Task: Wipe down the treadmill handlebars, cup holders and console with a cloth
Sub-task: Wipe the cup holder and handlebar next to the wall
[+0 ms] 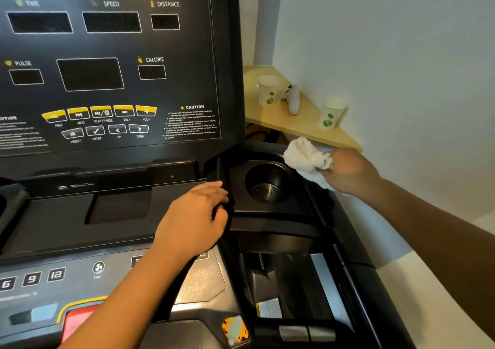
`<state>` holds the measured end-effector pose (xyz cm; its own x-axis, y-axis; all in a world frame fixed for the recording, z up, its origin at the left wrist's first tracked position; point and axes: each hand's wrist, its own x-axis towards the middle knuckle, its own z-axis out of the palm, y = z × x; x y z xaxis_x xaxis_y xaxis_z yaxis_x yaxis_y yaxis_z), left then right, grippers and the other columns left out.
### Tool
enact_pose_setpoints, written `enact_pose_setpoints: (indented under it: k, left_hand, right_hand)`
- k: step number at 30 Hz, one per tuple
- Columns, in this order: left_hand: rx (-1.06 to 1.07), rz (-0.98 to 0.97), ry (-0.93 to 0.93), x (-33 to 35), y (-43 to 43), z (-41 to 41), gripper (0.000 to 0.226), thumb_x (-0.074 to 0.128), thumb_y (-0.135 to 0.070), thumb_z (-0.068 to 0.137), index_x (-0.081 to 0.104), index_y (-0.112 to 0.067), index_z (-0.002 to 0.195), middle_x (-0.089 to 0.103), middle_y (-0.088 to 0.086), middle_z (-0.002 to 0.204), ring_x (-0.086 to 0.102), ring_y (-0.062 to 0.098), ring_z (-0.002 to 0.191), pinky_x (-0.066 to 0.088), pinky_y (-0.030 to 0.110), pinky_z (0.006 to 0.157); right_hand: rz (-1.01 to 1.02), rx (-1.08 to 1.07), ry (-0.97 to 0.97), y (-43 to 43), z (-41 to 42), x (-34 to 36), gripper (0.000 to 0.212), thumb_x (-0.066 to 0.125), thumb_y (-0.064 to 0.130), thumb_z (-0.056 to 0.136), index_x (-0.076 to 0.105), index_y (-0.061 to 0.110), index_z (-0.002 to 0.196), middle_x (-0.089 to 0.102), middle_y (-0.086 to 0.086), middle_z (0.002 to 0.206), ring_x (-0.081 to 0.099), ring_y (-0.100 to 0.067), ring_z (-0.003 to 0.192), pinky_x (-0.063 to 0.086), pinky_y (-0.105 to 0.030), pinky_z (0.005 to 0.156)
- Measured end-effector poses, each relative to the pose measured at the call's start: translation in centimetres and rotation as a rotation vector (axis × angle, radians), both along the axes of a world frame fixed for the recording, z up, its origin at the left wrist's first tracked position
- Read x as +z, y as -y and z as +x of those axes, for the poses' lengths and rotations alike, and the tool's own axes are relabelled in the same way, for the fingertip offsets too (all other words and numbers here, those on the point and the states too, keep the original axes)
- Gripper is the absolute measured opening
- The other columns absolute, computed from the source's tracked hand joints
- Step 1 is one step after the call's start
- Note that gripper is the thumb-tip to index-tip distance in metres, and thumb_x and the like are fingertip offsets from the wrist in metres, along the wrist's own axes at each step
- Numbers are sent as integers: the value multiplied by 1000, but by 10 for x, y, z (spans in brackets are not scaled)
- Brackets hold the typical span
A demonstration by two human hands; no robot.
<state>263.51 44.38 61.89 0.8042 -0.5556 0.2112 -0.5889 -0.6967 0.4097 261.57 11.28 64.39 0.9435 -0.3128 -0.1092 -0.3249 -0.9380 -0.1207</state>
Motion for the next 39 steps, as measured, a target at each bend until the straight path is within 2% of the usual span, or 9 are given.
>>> enact_pose_setpoints:
  k: [1,3,8,13,16,20,25,31,39]
  left_hand:
    - [0,-1,-5,0,0,0,41,44,-30,83,74,-22,111,66,-11,124,47,0,130,39,24,101]
    - [-1,9,-2,0,0,1,36,48,-27,86,74,-22,110,67,-11,124,47,0,130,38,23,101]
    - [-5,12,-7,2,0,0,39,44,-29,83,75,-22,108,67,-12,122,48,0,129,36,21,100]
    - [4,12,-2,-1,-1,1,31,54,-21,86,74,-21,110,67,-11,123,47,0,129,35,20,100]
    - [2,5,0,-1,0,2,35,49,-26,84,75,-23,107,68,-13,120,48,-1,128,43,27,103]
    - [11,0,-2,0,0,3,40,44,-30,81,75,-23,106,68,-14,120,48,-1,129,47,31,102]
    - [2,16,-9,-1,-1,5,40,44,-31,83,74,-24,109,66,-14,123,46,-1,130,44,30,103]
    - [-1,25,-15,0,-1,3,39,45,-30,85,73,-23,112,65,-12,127,47,-1,129,39,26,105]
    - [-22,-13,-21,2,-2,1,31,56,-19,91,70,-24,118,64,-12,128,40,-9,124,33,18,101]
  right_hand:
    - [-4,67,92,-1,-1,-4,3,63,18,83,61,21,83,64,-7,94,62,-28,91,51,-35,82]
    - [37,297,297,-5,-5,-17,32,75,6,72,69,10,104,66,-14,111,61,-32,107,49,-37,96]
    - [121,371,-95,-44,-18,-4,60,54,1,86,52,32,137,54,-3,139,52,-23,122,44,-31,99]
    - [222,470,-258,-43,-36,25,19,55,10,90,67,24,94,67,-1,89,61,-18,80,47,-32,74]
    - [382,496,-275,-43,-41,42,31,62,11,86,62,27,60,59,4,62,54,-11,62,43,-27,62]
    - [652,151,-108,-27,-26,65,12,68,17,79,67,21,90,72,1,82,69,-19,77,55,-37,66]
    - [242,320,-329,-46,-8,79,20,57,19,80,52,18,61,50,5,57,47,-12,53,37,-27,51]
    - [-107,573,-450,-112,19,75,26,53,13,87,44,23,65,56,-1,70,53,-18,65,45,-32,59]
    - [101,560,-601,-129,27,40,6,62,17,80,58,13,83,45,0,64,41,-15,56,31,-24,47]
